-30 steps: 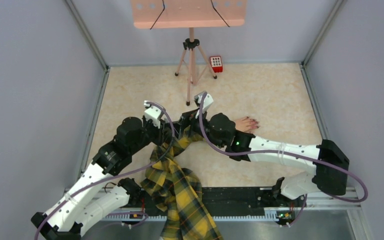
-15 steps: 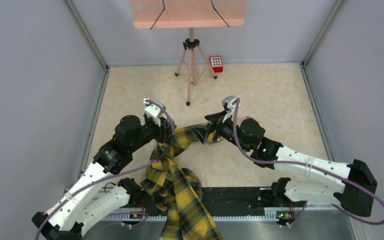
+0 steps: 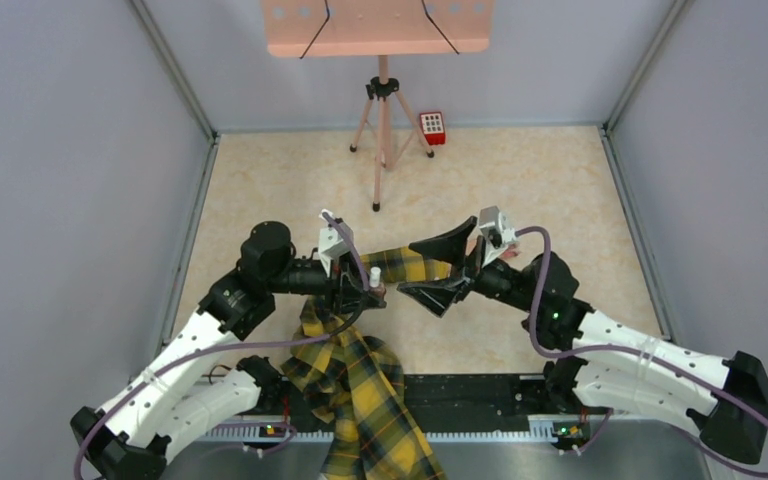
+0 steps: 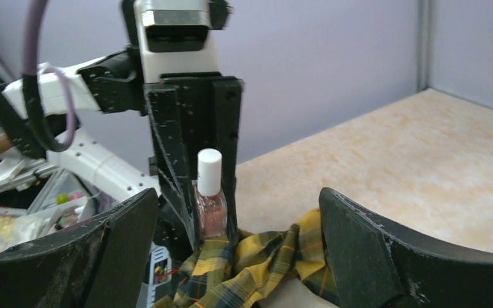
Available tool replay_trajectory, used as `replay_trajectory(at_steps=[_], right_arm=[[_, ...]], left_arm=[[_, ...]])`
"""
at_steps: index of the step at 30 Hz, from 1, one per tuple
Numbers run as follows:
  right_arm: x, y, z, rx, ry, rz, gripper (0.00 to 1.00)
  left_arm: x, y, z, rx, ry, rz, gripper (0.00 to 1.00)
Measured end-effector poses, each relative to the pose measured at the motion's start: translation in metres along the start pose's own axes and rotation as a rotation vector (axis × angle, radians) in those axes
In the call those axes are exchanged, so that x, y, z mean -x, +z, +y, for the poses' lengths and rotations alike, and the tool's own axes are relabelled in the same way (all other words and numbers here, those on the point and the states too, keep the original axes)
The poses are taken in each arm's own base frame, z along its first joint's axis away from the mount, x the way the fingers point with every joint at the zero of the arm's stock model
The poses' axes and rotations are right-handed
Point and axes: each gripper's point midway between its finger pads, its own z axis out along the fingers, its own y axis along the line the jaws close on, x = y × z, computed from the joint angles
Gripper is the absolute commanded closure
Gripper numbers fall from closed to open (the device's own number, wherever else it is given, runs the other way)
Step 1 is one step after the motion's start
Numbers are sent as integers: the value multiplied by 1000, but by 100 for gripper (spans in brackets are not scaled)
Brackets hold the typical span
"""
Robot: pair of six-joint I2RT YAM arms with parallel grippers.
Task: Paint the nails
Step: Screw the nail polish bottle.
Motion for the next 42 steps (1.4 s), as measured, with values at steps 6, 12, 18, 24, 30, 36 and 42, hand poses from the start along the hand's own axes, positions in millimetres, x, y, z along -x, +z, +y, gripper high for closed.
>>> replay_trajectory(at_steps=[6,12,18,24,30,36,42], right_arm=[[-13,9,21,157,13,31,24],[-24,19,35,279,74,51,29],[-15,24,48,359,104,17,40],[-9,32,54,408,127,3,47],[-15,38,58,440,151,25,52],[-19,41,63,459,163,61,61],[-26,43,63,456,164,107,82]], left_arm=[[-6,1,-25,-163,-37,32,100],[-4,-1,-36,-224,-26,31,100],[-6,1,-38,-242,-31,39,100],[-7,1,-41,-257,-32,43,100],[-7,1,-41,-258,-32,43,100],[-7,1,-42,-261,-29,45,100],[-7,2,-39,-246,-27,44,100]])
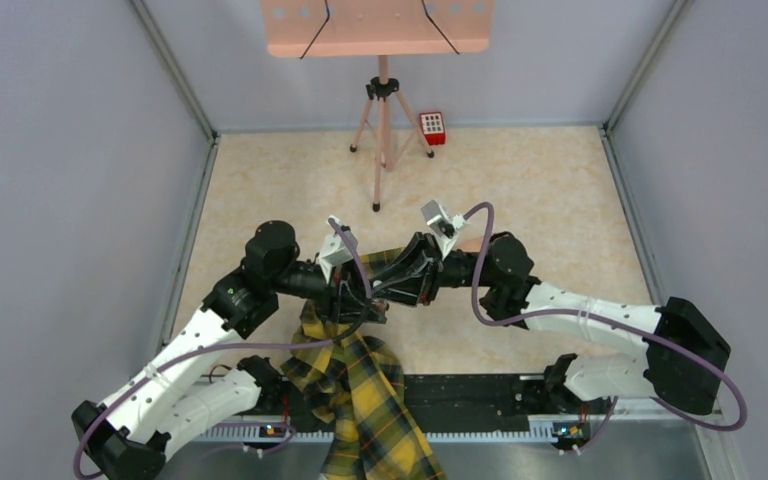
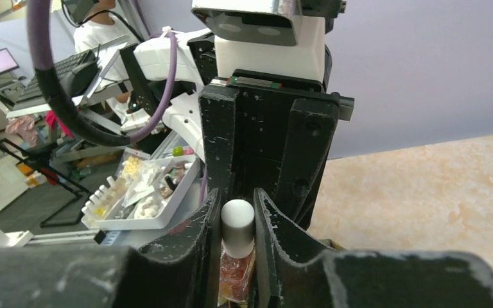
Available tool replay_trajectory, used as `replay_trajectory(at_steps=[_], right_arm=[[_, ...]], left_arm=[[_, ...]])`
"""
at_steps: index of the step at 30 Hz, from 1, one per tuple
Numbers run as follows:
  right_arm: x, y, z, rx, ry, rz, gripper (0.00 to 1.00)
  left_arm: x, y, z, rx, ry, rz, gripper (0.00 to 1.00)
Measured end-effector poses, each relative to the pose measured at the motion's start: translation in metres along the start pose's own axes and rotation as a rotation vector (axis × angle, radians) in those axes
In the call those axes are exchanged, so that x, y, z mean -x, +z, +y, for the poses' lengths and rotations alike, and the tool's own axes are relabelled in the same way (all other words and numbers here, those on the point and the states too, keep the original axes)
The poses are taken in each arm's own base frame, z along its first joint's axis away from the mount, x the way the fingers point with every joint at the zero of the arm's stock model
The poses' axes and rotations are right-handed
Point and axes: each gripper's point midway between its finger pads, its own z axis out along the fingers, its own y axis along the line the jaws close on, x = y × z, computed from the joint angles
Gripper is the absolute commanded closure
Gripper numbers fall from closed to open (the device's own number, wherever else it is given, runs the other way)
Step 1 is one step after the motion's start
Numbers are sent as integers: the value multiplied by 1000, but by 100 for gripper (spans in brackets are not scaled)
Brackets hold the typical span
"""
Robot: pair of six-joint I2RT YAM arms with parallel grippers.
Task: Paint the nails
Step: Screw the nail polish bottle.
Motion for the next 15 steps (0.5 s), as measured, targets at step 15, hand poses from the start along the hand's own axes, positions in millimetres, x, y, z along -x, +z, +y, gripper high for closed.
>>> replay_trajectory(at_steps=[15], right_arm=[[-17,3,-19,-108,-24,83,100]], left_arm=[[-10,-10,20,178,-1,17,100]])
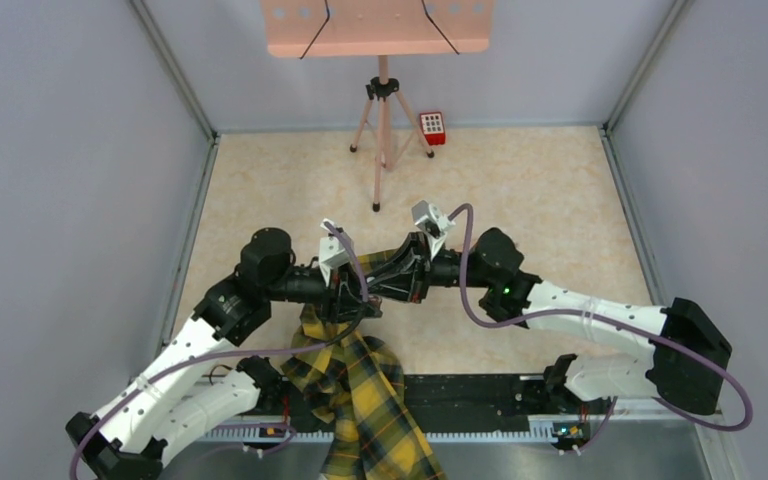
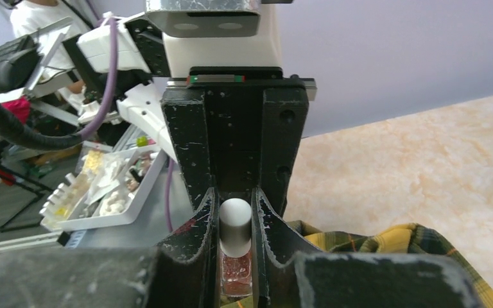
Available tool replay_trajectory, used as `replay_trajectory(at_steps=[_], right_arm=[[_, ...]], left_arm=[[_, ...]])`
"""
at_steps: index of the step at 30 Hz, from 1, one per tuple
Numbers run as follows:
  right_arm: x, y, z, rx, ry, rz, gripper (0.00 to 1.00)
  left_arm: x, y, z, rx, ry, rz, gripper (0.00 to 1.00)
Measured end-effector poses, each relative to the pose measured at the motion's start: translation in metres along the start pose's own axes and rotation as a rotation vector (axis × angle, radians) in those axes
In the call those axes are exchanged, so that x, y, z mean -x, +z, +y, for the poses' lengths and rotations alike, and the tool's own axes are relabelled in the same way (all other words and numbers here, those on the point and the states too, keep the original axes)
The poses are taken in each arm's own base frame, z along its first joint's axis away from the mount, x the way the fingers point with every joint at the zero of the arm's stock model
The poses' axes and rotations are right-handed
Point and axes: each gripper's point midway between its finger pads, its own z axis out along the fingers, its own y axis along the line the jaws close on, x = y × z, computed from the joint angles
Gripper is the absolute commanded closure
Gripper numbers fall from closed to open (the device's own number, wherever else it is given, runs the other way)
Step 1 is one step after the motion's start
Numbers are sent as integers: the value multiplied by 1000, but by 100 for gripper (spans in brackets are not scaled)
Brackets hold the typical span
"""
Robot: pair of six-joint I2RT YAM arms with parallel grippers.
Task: Paint the nails
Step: Screw the nail polish bottle.
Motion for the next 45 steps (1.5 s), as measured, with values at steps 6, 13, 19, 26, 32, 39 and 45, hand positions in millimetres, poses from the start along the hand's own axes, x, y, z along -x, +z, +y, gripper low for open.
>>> replay_trajectory(at_steps=[6,13,19,26,32,39,45], right_arm=[[-1,3,-20,-101,12,-11,100],[-8,15,-54,-253,47,-13,100],[-18,30,-86,-442,84,-10,100],[-26,50,-113,-639,158,-39,100],[-38,53,-127,-734,203,-50,100],[-34,50,-126,-761,175,-60,93],[-15,41,-117,-769,98,-63,59]], left_arm=[[1,-5,21,150,7,-12,100],[-6,-18,55,374,-28,0,100],[-15,-40,87,599,-58,13,100],[-25,-63,109,784,-82,30,100],[-37,-70,120,845,-112,80,100],[-35,-67,119,825,-99,74,100],[-18,-56,113,754,-59,19,100]])
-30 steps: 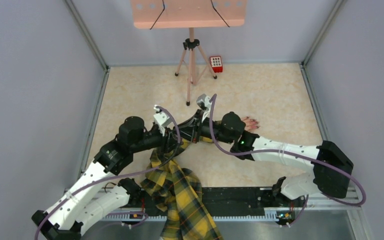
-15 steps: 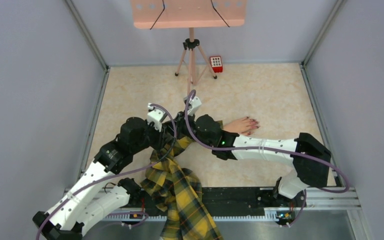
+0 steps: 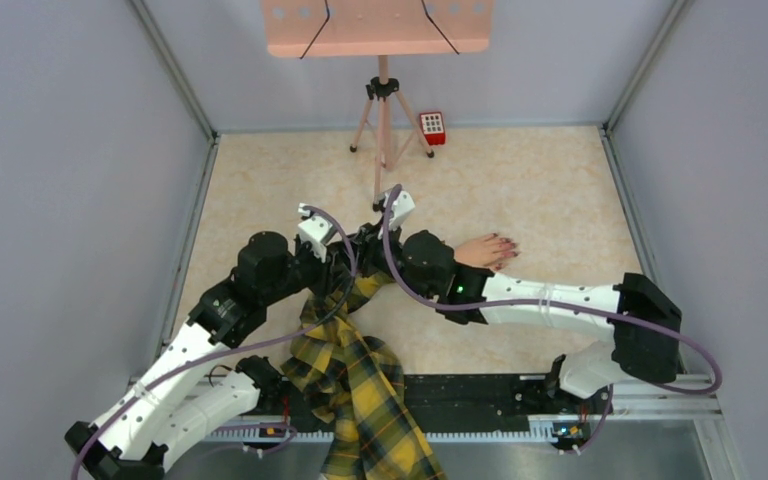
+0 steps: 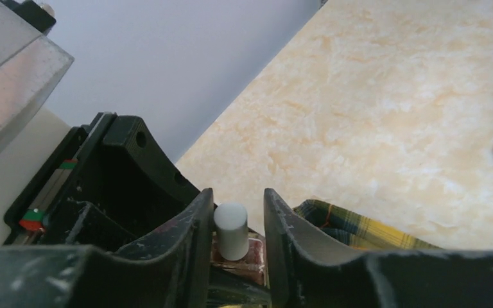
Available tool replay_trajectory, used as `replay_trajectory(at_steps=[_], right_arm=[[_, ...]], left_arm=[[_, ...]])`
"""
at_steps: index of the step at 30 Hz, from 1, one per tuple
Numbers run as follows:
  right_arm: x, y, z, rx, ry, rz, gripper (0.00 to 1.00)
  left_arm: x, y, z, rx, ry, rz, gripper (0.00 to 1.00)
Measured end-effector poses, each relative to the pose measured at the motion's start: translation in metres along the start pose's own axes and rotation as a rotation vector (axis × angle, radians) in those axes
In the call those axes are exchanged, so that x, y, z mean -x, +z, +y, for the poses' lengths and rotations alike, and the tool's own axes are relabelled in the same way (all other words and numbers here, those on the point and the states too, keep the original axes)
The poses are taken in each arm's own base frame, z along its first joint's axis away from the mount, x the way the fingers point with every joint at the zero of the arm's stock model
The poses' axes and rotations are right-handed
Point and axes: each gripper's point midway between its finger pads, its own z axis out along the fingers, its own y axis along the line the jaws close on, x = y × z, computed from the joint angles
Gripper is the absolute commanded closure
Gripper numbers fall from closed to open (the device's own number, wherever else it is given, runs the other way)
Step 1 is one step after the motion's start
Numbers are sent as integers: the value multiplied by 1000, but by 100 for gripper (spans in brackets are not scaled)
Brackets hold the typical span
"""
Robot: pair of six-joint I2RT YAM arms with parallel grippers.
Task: Paint the nails
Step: Screw the nail polish bottle.
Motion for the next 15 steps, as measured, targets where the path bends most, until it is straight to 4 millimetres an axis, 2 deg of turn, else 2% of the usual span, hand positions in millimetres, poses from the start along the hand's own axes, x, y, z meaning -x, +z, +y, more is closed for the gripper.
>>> replay_trajectory(at_steps=[2,8,15], right_arm=[[7,-6,-3,-10,-20,-17,45],[18,-24,-14,-49,-64,-45,20],[39,-59,-23,-29,-110,-77,10]], left_arm=[[6,0,-7,-35,12,-18,100],[15,0,-18,-102,32,-51,100],[26,0,-31,-173,47,-87,100]])
